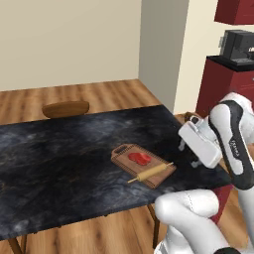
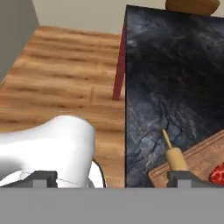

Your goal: Open the cabinet, retrieve the rolling pin, and place it next to the meat on the cutting board to prepare for tenderizing.

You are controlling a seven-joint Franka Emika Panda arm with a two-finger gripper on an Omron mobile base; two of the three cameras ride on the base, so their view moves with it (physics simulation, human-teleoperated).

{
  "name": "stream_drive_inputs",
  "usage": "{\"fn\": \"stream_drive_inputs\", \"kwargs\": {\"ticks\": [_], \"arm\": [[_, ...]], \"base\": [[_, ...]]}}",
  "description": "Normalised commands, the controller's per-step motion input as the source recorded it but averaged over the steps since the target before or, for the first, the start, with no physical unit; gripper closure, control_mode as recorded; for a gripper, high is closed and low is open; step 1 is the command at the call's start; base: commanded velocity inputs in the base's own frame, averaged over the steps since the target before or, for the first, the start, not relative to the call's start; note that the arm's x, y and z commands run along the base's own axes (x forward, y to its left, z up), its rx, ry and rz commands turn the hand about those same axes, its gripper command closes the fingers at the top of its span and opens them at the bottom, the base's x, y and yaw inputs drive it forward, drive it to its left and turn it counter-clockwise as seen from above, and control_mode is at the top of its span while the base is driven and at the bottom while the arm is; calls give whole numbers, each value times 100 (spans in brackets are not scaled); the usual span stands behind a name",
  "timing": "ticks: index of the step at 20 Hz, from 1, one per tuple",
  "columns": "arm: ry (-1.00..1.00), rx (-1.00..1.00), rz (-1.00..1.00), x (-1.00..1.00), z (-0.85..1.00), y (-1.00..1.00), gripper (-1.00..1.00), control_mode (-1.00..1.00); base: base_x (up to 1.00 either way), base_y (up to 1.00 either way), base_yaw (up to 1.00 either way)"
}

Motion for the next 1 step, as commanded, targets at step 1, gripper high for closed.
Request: {"fn": "stream_drive_inputs", "kwargs": {"ticks": [1], "arm": [[-17,-8,0,-87,43,20,-100,-100]], "base": [[0,0,0]]}}
